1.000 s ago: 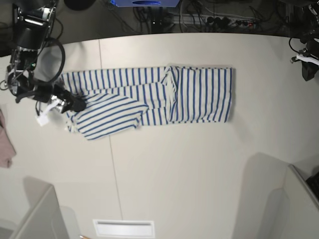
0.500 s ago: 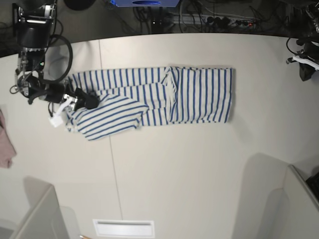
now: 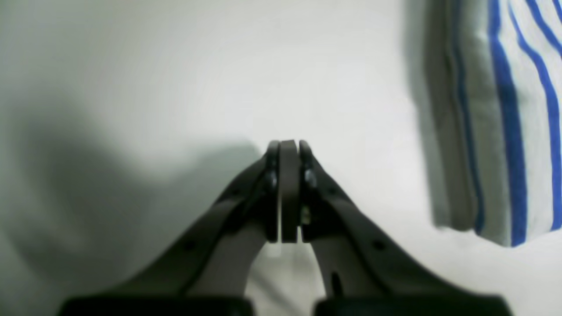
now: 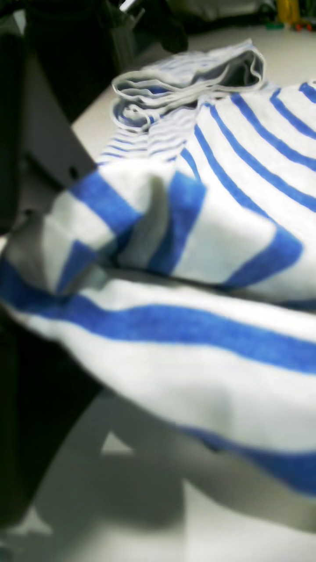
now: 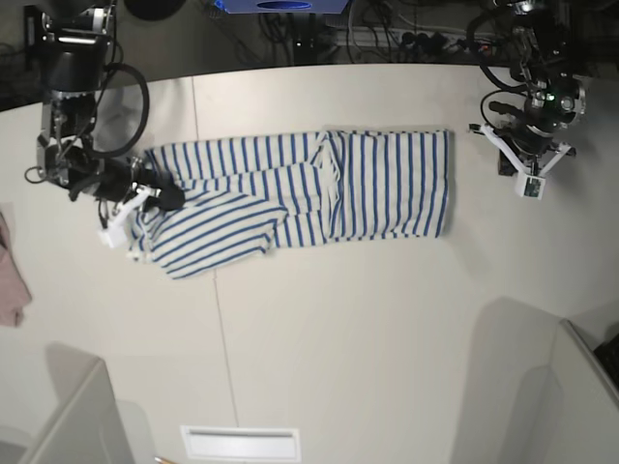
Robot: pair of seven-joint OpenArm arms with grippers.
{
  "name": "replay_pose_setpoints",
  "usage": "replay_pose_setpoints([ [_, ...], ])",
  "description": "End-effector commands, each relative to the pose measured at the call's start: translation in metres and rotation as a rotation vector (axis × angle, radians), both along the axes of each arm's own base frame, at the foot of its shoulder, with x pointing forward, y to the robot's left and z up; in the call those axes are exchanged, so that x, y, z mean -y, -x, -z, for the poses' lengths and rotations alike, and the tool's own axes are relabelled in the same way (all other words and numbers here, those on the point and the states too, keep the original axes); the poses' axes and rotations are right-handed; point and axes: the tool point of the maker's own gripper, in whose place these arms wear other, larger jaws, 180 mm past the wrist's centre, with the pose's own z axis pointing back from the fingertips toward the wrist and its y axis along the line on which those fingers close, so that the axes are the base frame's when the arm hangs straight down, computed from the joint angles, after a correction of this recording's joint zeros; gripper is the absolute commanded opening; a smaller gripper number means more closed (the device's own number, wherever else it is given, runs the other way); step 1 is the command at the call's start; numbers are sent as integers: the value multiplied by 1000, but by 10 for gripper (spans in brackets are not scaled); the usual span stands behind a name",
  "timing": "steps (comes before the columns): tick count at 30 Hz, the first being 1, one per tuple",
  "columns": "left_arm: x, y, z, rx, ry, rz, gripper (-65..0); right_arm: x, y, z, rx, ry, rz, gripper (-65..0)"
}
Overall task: Fold the T-shirt properly
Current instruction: 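Grasp the strip's other end with the right gripper, then fold the held end over onto the folded stack with the right gripper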
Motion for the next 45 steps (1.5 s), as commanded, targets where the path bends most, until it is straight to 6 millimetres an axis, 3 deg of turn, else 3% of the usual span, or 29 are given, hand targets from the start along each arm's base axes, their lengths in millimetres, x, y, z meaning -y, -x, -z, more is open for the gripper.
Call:
replay_pose_setpoints([
  [1, 0, -7, -4, 17, -18, 14, -650, 20, 8, 12, -48, 130, -21, -650],
  [6, 29, -6, 18, -39, 16, 83, -650, 13, -5, -12, 92, 211, -56, -650],
  [12, 64, -12, 25, -51, 47, 177, -650, -6, -14, -47, 213, 306, -133, -650],
  [16, 77, -14, 25, -51, 54, 213, -650, -32, -16, -72, 257, 323, -159, -650],
  [21, 77, -13, 24, -54, 49, 217, -650, -58, -18, -105, 327, 358, -184, -650],
  [26, 75, -12, 25, -59, 44, 218, -650, -115, -11, -131, 420, 331, -320, -650],
  [28, 77, -11, 26, -61, 47, 220, -650, -140, -7, -135, 416, 279, -325, -650],
  [32, 89, -10, 29, -69, 58, 253, -650, -171, -3, -138, 400, 224, -334, -650],
  [39, 130, -10, 36, -79, 83, 278, -650, -204, 8, -142, 400, 185, -395, -650],
  [45, 159, -11, 26, -52, 102, 352, -650, -231, 12, -150, 422, 135, -395, -650],
])
